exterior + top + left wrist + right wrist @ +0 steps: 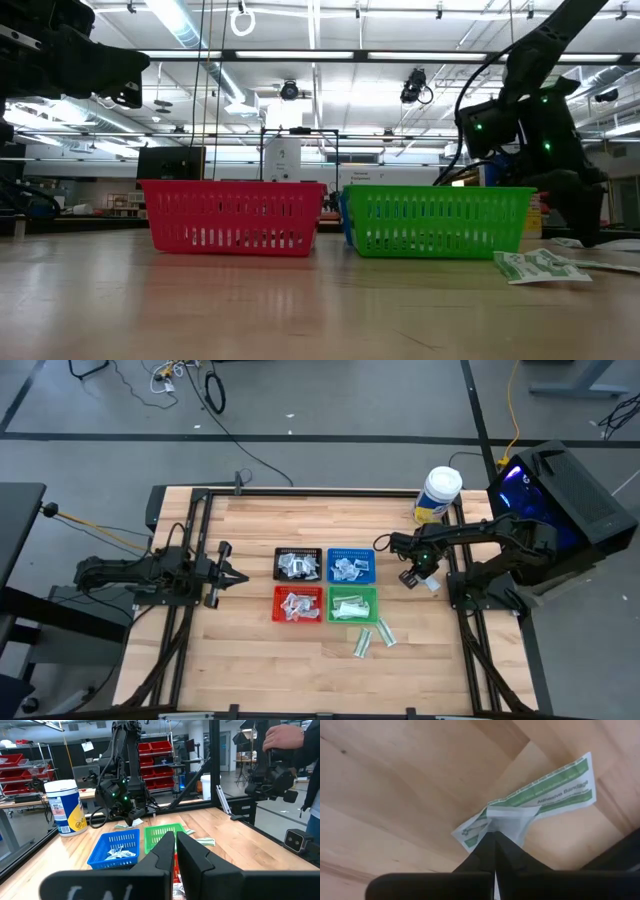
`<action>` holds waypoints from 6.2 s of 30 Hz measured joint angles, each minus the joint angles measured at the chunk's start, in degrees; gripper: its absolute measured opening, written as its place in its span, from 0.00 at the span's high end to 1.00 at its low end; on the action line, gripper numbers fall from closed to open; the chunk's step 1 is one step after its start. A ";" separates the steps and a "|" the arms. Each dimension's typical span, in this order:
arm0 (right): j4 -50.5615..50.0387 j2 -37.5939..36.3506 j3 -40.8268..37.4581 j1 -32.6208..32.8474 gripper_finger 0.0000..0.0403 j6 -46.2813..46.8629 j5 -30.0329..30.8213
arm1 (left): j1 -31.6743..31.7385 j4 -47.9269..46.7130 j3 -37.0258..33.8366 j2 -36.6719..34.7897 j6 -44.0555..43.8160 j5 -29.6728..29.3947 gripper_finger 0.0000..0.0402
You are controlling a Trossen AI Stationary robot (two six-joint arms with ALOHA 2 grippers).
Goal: Pick & Place First Aid Supplies
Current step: Put the green bandage pack into the green bin
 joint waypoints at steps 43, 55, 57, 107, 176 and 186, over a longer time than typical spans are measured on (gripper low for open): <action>13.92 -11.51 3.98 2.93 1.00 3.75 -5.77 | -0.01 0.00 -0.01 0.00 0.00 0.00 0.94; 11.31 -13.70 4.08 14.54 0.95 14.02 -1.84 | -0.02 0.00 -0.02 0.00 0.00 0.00 0.94; 10.47 -13.70 4.13 16.66 0.91 14.77 -0.66 | -0.02 0.02 -0.02 0.00 0.00 0.00 0.94; 14.24 0.07 0.52 20.48 0.22 22.51 7.48 | -0.01 0.01 -0.02 0.00 0.00 0.00 0.94; 14.34 -12.64 -0.01 20.55 0.71 25.46 1.34 | -0.02 0.00 -0.02 0.00 0.00 0.00 0.94; 11.75 -18.55 2.38 20.57 0.71 24.35 0.01 | -0.02 0.02 0.00 0.00 0.00 0.00 0.94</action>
